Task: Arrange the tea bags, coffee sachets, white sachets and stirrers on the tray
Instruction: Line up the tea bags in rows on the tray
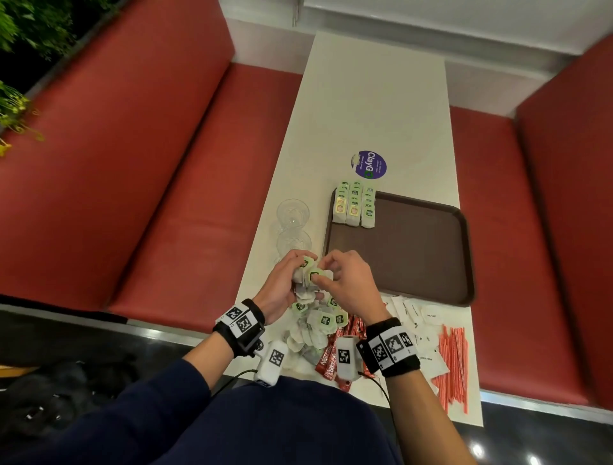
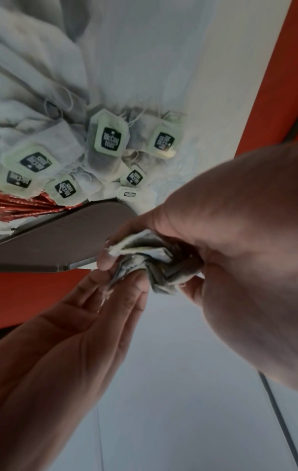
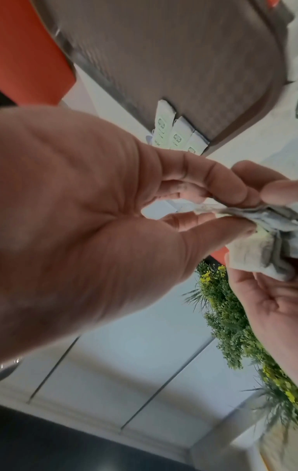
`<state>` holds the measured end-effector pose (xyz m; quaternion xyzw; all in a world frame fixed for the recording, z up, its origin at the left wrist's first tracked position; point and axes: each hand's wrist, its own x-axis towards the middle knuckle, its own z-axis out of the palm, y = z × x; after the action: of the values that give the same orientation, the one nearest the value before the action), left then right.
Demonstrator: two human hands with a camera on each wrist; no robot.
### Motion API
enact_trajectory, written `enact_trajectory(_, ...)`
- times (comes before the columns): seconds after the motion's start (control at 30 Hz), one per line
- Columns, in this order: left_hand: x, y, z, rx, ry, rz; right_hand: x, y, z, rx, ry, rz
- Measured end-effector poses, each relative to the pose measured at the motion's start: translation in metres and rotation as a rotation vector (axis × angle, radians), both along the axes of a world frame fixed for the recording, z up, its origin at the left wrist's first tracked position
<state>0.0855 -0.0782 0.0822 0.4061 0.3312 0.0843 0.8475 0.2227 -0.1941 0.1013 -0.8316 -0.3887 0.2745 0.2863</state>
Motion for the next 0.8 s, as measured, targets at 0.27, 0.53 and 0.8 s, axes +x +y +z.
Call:
enact_trajectory(0.27, -0.002, 0.009, -0.007, 0.183, 0.0, -0.077, 0.013, -0.004, 0.012, 0.073, 0.213, -0.147)
enact_trajectory(0.53, 0.012, 0.02, -0.004, 0.255, 0.008, 0.009, 0.026, -0.007, 0.028, 0.077, 0.4, -0.166)
enact_trajectory(0.8, 0.02, 0.029, -0.003, 0.363, -0.019, -0.042, 0.042, -0.002, 0.048, 0.133, 0.365, -0.2)
